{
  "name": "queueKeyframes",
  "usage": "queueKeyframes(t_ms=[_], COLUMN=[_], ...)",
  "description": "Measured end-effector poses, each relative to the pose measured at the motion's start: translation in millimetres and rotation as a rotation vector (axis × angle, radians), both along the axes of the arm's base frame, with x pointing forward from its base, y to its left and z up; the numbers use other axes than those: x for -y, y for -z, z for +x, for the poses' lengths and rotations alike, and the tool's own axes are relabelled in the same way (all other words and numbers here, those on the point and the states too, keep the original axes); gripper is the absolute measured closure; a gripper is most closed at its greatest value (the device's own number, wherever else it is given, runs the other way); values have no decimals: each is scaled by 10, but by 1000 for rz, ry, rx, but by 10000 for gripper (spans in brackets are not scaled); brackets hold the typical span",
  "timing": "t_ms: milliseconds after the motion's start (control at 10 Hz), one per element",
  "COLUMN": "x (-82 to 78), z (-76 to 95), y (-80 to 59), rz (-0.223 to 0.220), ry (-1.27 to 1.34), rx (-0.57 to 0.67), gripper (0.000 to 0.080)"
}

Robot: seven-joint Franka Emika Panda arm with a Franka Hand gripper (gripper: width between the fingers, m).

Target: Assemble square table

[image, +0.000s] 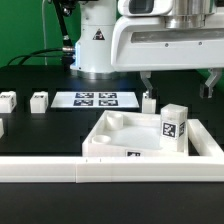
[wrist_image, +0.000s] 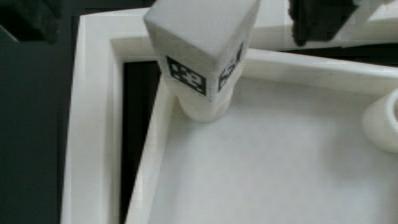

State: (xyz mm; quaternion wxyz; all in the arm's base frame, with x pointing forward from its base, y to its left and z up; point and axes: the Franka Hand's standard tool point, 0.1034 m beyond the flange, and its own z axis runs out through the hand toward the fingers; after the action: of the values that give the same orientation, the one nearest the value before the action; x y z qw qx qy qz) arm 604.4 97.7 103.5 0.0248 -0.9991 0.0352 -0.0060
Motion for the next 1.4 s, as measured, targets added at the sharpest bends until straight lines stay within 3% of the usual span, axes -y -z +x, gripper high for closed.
queueKeyframes(t_ms=[100,400,1000,1400], x=[-15,85,130,259], z=[-118,-716,-1008,-1599], y=[-12,52,149,363], rz=[1,0,-4,-21], ry=[-5,25,27,116], rx=[20,15,-15,-40], gripper=[151,151,151,151])
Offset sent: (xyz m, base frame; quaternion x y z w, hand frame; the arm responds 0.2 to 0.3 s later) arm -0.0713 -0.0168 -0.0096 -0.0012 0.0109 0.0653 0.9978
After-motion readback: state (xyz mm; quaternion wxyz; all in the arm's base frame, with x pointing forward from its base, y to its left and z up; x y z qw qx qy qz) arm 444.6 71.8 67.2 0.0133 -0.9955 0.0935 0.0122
